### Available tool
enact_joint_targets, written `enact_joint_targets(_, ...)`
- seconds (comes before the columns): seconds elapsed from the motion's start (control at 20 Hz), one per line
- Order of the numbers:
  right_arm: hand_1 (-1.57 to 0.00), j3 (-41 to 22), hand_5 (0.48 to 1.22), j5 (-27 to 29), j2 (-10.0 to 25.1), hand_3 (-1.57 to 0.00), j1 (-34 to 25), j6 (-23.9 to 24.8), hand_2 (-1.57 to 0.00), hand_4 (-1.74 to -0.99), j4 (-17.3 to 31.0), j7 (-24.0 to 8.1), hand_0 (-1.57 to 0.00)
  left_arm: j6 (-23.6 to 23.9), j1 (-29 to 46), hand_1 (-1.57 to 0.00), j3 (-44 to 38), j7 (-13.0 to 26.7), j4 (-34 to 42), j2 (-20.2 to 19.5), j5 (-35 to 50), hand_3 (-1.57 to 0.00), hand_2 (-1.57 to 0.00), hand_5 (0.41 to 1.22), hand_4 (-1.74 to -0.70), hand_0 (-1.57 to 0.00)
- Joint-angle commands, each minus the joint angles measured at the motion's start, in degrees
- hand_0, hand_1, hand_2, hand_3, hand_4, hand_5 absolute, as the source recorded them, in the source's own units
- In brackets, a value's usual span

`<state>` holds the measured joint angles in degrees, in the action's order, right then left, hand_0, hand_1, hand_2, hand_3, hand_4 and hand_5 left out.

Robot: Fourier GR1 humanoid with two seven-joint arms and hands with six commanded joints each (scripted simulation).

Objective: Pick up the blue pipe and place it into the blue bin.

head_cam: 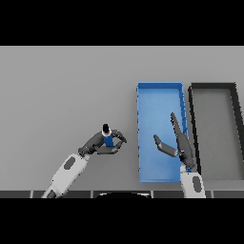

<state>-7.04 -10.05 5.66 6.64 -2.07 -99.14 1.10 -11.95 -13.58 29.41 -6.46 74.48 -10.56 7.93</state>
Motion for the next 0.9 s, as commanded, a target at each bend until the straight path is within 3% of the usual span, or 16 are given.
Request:
enact_joint_targets(0.0,0.00,-0.19,0.604,-0.15,-0.14,0.00,-0.09,-0.03,0.00,-1.198,0.21,-0.15,0.00,0.22,-0.31,-0.86,0.42,0.06,-0.26,0.53,-0.62,-0.88,-0.90,0.929,-1.48,-0.72)
enact_joint_targets(0.15,0.00,-0.17,0.604,0.13,-0.11,0.00,0.41,-0.25,0.00,-1.198,0.10,1.03,0.00,-0.40,0.37,-1.20,2.12,-0.58,1.19,0.28,-2.16,-1.17,-1.23,1.072,-1.60,-1.13)
enact_joint_targets(0.3,0.00,0.12,0.600,0.29,0.11,0.00,0.19,-0.33,0.00,-1.190,0.51,1.00,0.00,1.44,1.17,-1.38,2.83,-5.09,0.91,0.58,-3.55,-1.32,-1.40,1.144,-1.67,-1.35)
enact_joint_targets(0.65,0.00,0.09,0.604,-0.62,0.56,0.00,0.04,-0.09,0.00,-1.180,0.97,1.79,0.00,2.83,-0.10,-1.53,1.99,-4.83,8.71,1.75,-0.78,-1.45,-1.53,1.205,-1.73,-1.52)
enact_joint_targets(0.85,0.00,0.21,0.599,-0.86,1.16,0.00,0.70,-0.08,0.00,-1.149,-0.11,2.00,0.00,3.49,-1.10,-1.55,3.11,0.07,14.04,2.08,-0.68,-1.48,-1.56,1.214,-1.73,-1.55)
